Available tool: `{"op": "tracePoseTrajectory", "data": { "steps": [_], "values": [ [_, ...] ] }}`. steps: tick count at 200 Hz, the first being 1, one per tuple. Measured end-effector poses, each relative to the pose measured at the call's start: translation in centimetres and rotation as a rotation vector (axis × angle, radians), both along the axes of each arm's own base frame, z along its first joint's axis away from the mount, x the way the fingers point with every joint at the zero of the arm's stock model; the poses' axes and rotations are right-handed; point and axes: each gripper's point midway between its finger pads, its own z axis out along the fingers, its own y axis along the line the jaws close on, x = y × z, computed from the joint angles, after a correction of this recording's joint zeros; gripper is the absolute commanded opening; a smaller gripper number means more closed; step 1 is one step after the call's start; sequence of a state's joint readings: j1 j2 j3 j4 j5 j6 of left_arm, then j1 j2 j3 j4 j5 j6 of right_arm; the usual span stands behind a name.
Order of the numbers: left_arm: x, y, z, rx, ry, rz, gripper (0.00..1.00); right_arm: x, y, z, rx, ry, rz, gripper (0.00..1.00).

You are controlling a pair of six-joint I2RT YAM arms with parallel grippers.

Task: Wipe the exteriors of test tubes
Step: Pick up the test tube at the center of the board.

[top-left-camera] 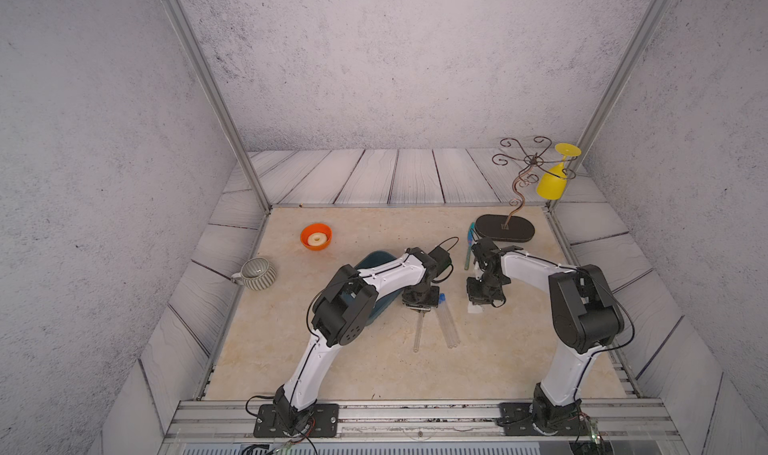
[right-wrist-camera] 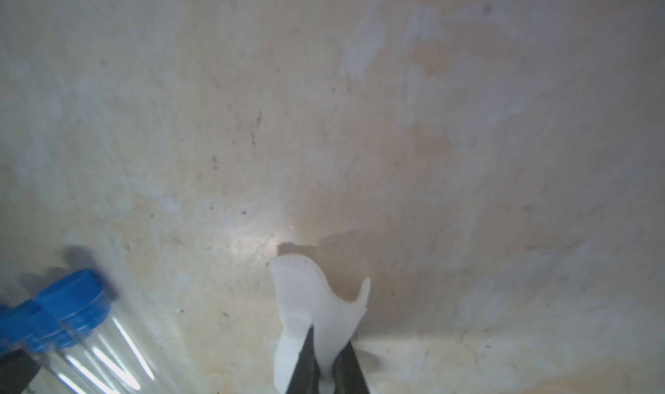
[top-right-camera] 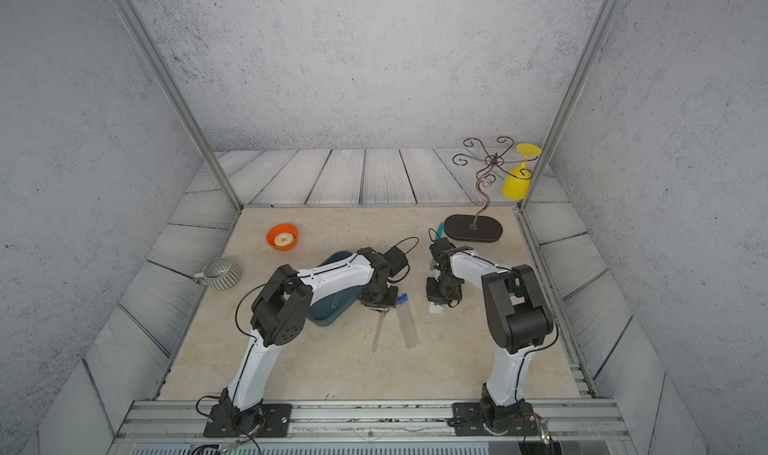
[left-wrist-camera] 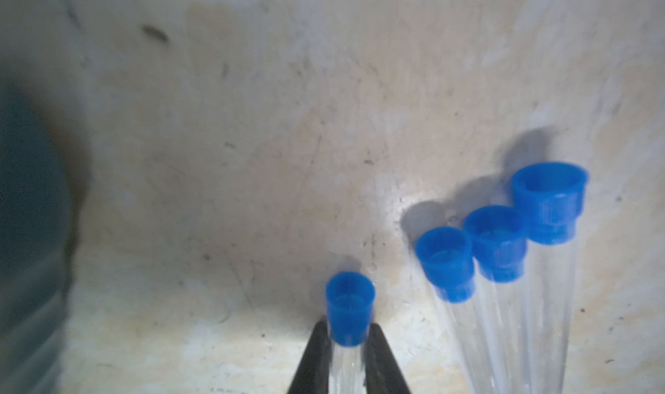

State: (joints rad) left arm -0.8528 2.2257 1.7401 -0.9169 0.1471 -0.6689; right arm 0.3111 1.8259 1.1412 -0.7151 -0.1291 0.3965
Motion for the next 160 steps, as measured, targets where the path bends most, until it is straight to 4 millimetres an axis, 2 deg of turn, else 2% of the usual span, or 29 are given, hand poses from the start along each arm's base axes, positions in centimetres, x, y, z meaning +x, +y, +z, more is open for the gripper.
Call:
{"op": "tracePoseTrajectory", "data": {
  "steps": [26, 43, 68, 95, 132, 160],
  "values": [
    [0.0, -0.2, 0.8, -0.021, -0.004, -0.003, 0.13, -0.7, 0.2, 0.3, 0.023, -0.001, -0.003, 0.09],
    [-0.1, -0.5, 1.9, -0.047, -0.010, -0.005, 0.11, -1.1, 0.3, 1.3, 0.045, -0.016, -0.006, 0.09],
    [0.0, -0.8, 3.5, -0.089, -0.016, -0.003, 0.10, -1.2, 0.8, 4.3, 0.100, -0.084, -0.006, 0.09],
    [0.1, -0.9, 4.3, -0.103, -0.014, 0.000, 0.10, -1.9, 1.3, 7.5, 0.160, -0.150, 0.000, 0.09],
    [0.5, -0.5, 4.6, -0.113, 0.000, 0.021, 0.10, -4.5, 2.5, 9.9, 0.277, -0.174, 0.010, 0.09],
    [1.6, -0.6, 6.7, -0.172, -0.012, 0.068, 0.10, -7.2, 4.5, 11.8, 0.390, -0.180, 0.027, 0.09]
  ]
}}
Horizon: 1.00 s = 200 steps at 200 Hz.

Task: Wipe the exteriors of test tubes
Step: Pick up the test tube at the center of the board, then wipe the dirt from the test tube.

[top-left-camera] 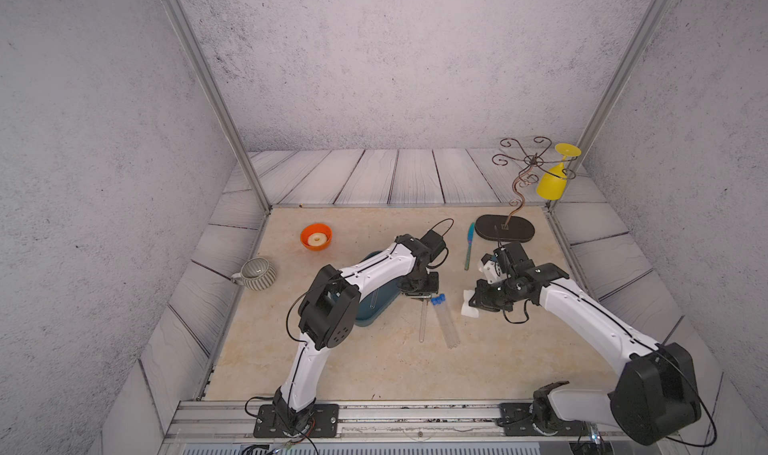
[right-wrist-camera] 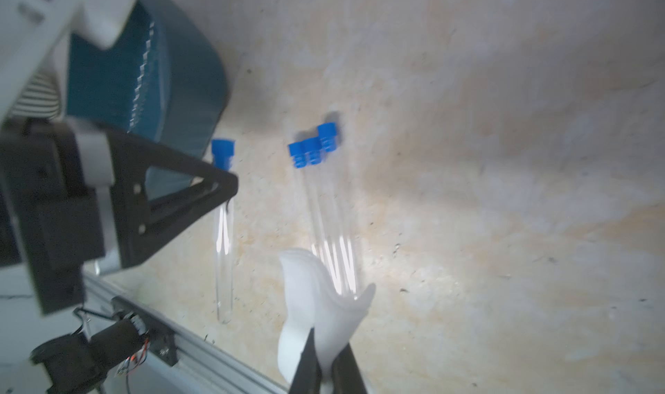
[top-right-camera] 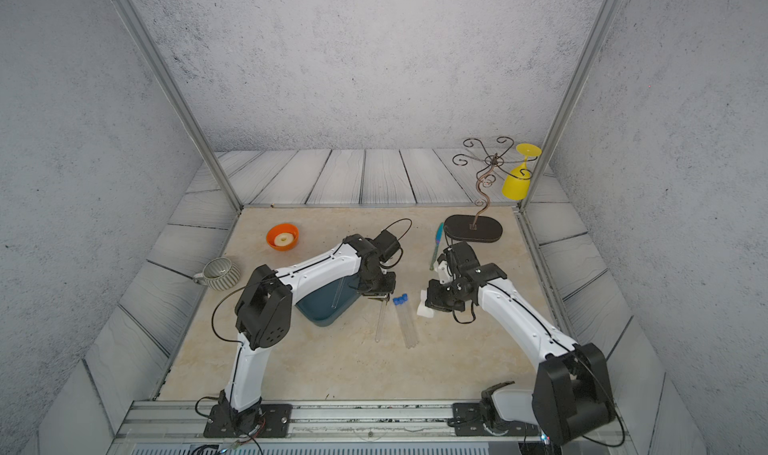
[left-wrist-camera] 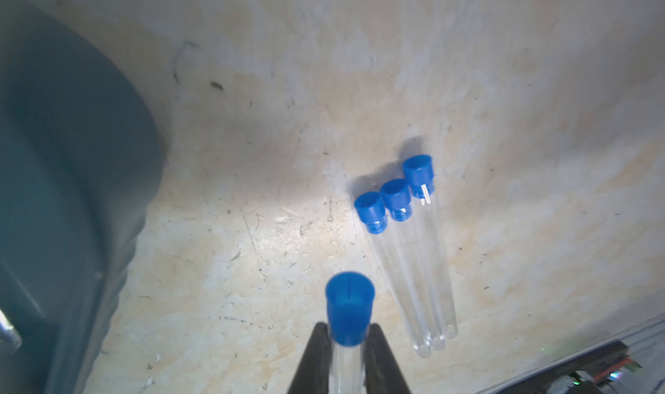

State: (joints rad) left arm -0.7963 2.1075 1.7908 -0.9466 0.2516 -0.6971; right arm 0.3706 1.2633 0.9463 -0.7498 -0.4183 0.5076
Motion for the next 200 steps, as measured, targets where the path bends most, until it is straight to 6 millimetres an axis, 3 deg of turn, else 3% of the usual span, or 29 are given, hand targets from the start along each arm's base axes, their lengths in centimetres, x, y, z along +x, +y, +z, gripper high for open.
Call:
{"op": "tracePoseTrajectory", "data": {
  "steps": [56, 89, 125, 200],
  "values": [
    [1.9, -1.2, 7.6, -0.197, -0.064, 0.091, 0.10, -3.5, 4.8, 1.7, 0.082, 0.008, 0.123, 0.09],
    [2.3, -1.2, 10.8, -0.276, -0.079, 0.125, 0.10, -2.5, 6.0, 3.7, 0.142, -0.073, 0.138, 0.10],
    [2.5, -0.7, 12.5, -0.314, -0.093, 0.142, 0.10, -1.7, 6.9, 6.3, 0.227, -0.155, 0.129, 0.10],
    [2.4, -0.8, 16.4, -0.407, -0.169, 0.133, 0.10, 1.1, 8.6, 8.5, 0.290, -0.207, 0.093, 0.10]
  ]
}}
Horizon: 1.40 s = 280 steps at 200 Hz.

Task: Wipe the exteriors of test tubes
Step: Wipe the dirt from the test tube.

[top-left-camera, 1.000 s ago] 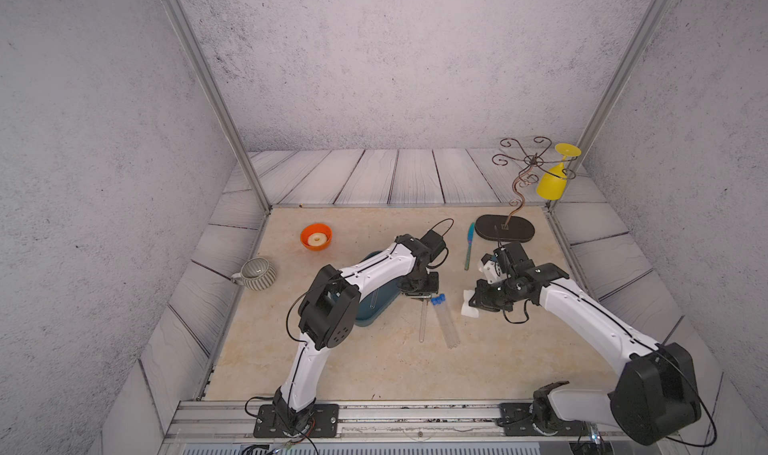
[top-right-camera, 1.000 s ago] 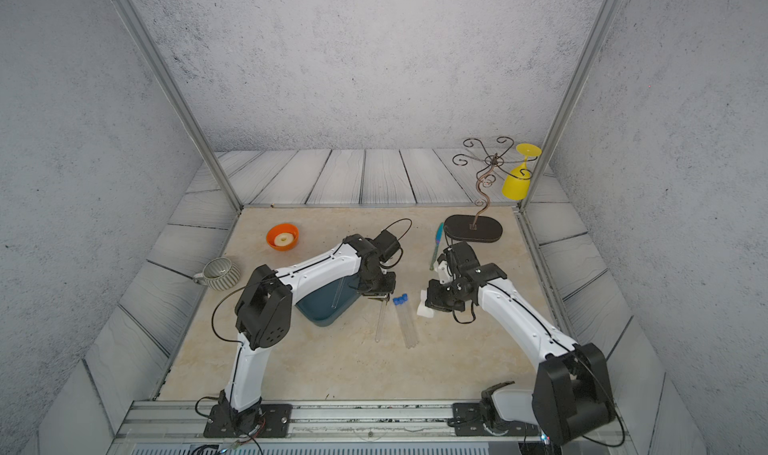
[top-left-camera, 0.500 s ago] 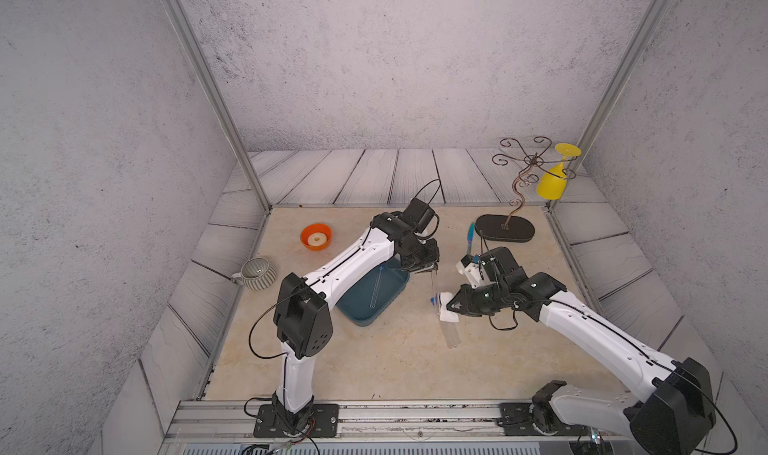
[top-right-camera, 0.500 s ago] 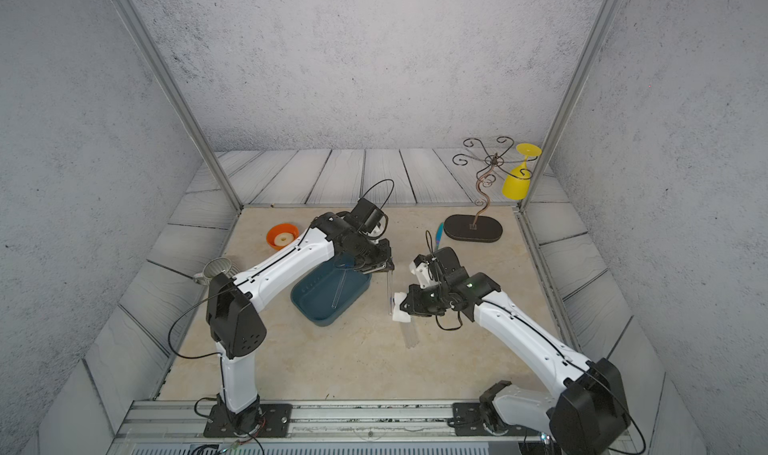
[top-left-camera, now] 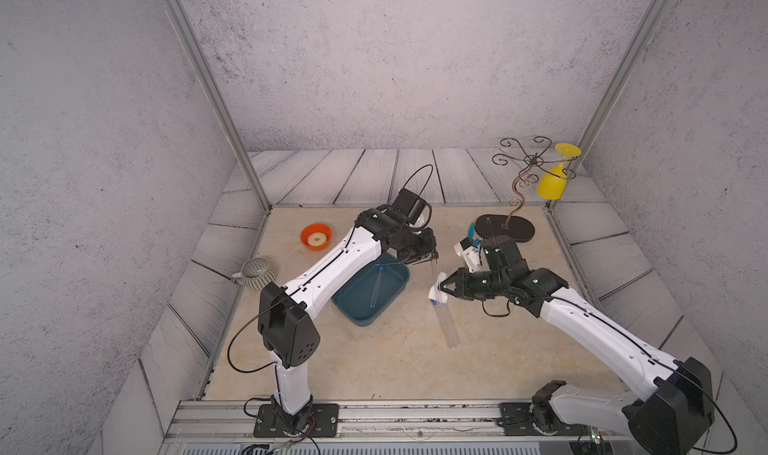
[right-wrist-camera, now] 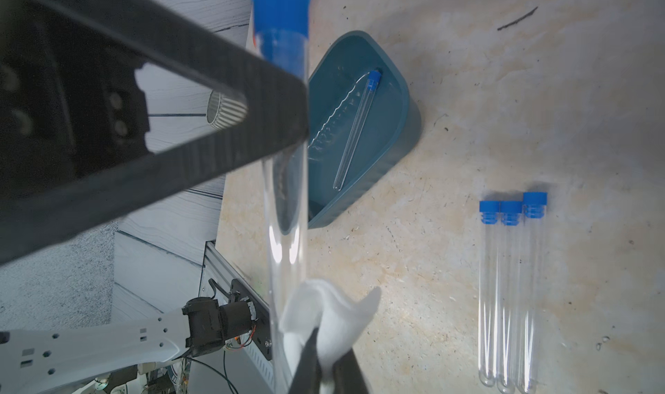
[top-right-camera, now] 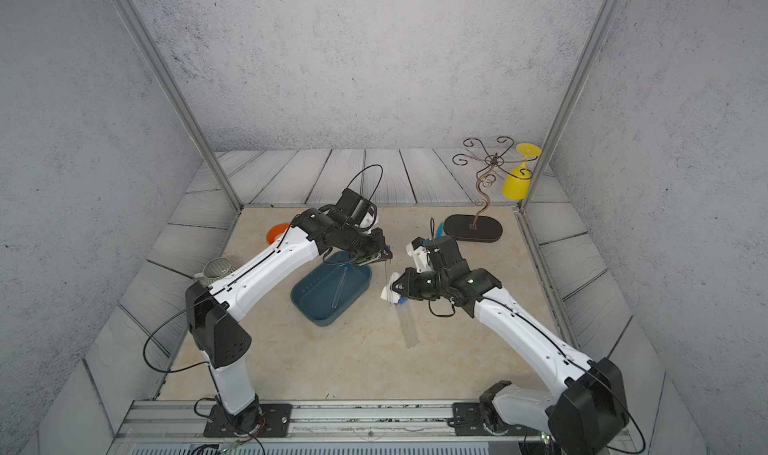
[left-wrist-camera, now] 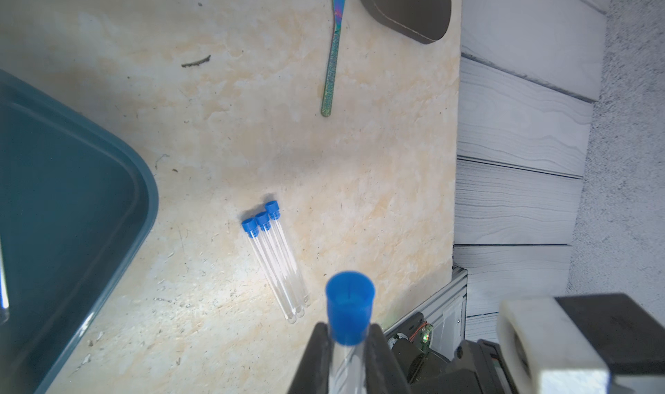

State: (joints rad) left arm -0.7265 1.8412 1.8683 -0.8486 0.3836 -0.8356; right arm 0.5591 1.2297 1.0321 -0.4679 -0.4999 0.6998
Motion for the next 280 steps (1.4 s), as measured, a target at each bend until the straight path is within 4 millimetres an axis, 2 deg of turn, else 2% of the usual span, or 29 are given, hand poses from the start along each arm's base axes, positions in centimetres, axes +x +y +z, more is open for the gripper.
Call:
{"op": "tracePoseTrajectory", "data": {
  "steps": [39, 119, 157, 185, 212, 255, 280],
  "values": [
    [0.0, -0.2, 0.0, -0.012, -0.007, -0.004, 0.10, 1.0, 0.2, 1.1, -0.001, -0.026, -0.017, 0.10],
    [-0.1, -0.1, -0.5, -0.008, -0.002, -0.005, 0.10, 2.2, -0.9, 1.0, -0.020, -0.035, -0.059, 0.09],
    [-0.2, 0.1, -0.4, -0.008, -0.007, -0.002, 0.10, 2.5, -1.0, 2.0, -0.003, -0.051, -0.057, 0.09],
    [0.0, 0.3, -0.5, 0.002, -0.019, 0.005, 0.10, 1.4, -1.0, 1.6, 0.013, -0.019, -0.041, 0.09],
    [0.3, 0.4, -0.4, 0.008, -0.033, 0.013, 0.10, -0.6, -1.5, 1.2, 0.035, 0.017, -0.028, 0.09],
    [0.6, 0.5, -0.4, 0.018, -0.044, 0.022, 0.10, -2.8, -1.5, 3.0, 0.085, 0.015, 0.003, 0.09],
    [0.6, 0.6, -0.4, 0.022, -0.051, 0.020, 0.10, -3.5, -1.1, 3.2, 0.094, 0.025, 0.024, 0.09]
  ]
}}
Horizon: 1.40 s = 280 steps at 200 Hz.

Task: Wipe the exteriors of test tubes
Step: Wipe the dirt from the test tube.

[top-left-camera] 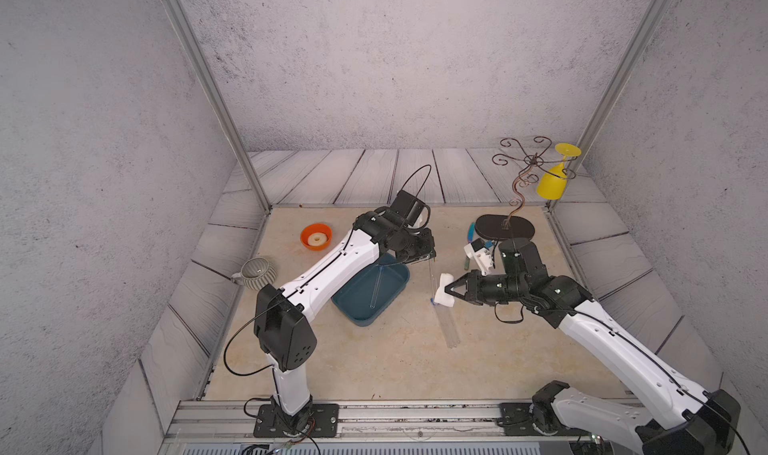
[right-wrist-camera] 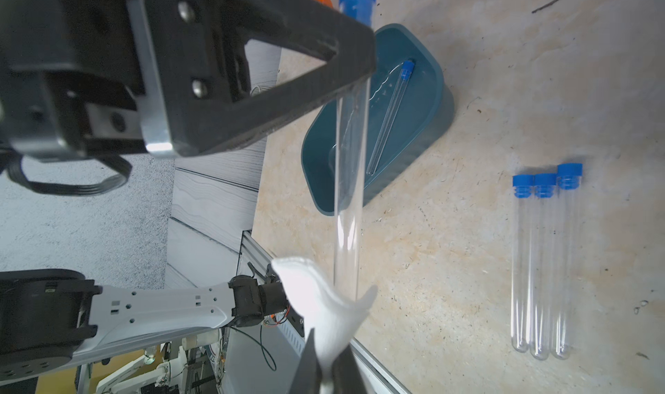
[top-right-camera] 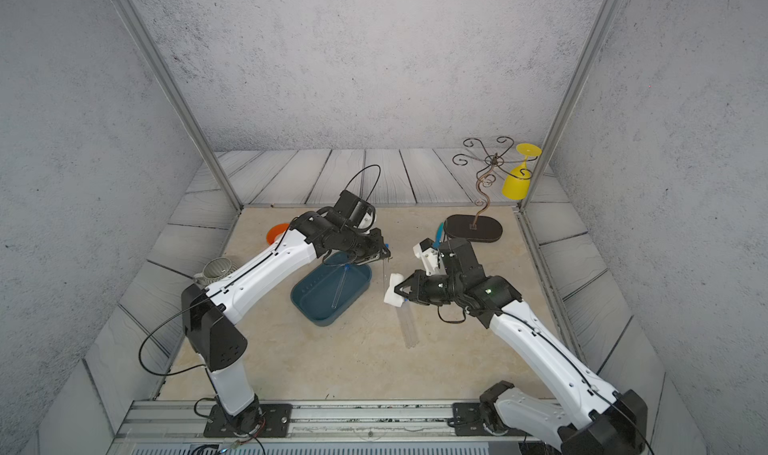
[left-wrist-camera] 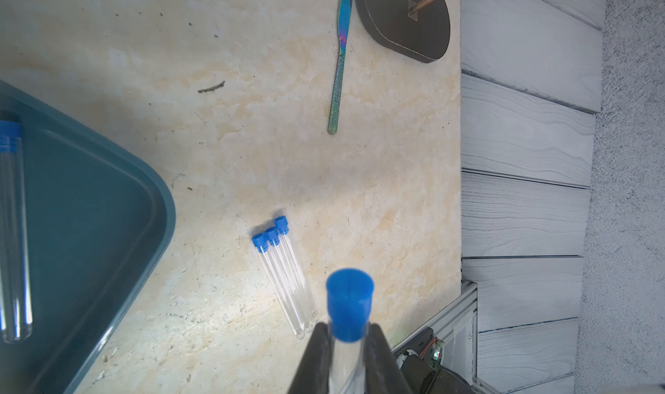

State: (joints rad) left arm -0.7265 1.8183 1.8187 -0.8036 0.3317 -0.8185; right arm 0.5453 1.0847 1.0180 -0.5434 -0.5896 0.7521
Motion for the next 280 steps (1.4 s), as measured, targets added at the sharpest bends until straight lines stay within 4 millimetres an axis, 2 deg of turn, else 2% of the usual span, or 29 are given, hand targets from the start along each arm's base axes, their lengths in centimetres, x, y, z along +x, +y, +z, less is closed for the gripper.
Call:
{"op": "tracePoseTrajectory", "data": {
  "steps": [27, 78, 137, 171, 221, 250, 280],
  "values": [
    [0.1, 0.1, 0.0, 0.004, -0.004, 0.001, 0.10, -0.3, 0.1, -0.4, -0.009, 0.015, 0.011, 0.09],
    [0.0, 0.1, 0.0, 0.004, -0.005, 0.001, 0.10, 0.5, 0.2, -3.3, -0.106, 0.070, 0.023, 0.09],
    [-1.3, 0.5, 1.4, -0.016, -0.023, -0.011, 0.10, 3.4, 1.5, -2.4, -0.134, 0.019, 0.035, 0.08],
    [-1.9, 0.7, 1.6, -0.021, -0.019, -0.017, 0.10, 4.8, 2.1, -2.2, -0.151, -0.008, 0.042, 0.08],
    [-2.3, 0.6, 0.7, -0.009, -0.005, -0.022, 0.10, 6.5, 2.4, -1.9, -0.168, -0.037, 0.036, 0.08],
    [-2.4, 0.7, 1.1, -0.015, -0.013, -0.022, 0.10, 7.4, 2.6, -2.6, -0.180, -0.030, 0.031, 0.08],
    [-2.5, 0.8, 1.4, -0.019, -0.018, -0.022, 0.10, 7.4, 2.7, -2.8, -0.178, -0.024, 0.035, 0.08]
  ]
}}
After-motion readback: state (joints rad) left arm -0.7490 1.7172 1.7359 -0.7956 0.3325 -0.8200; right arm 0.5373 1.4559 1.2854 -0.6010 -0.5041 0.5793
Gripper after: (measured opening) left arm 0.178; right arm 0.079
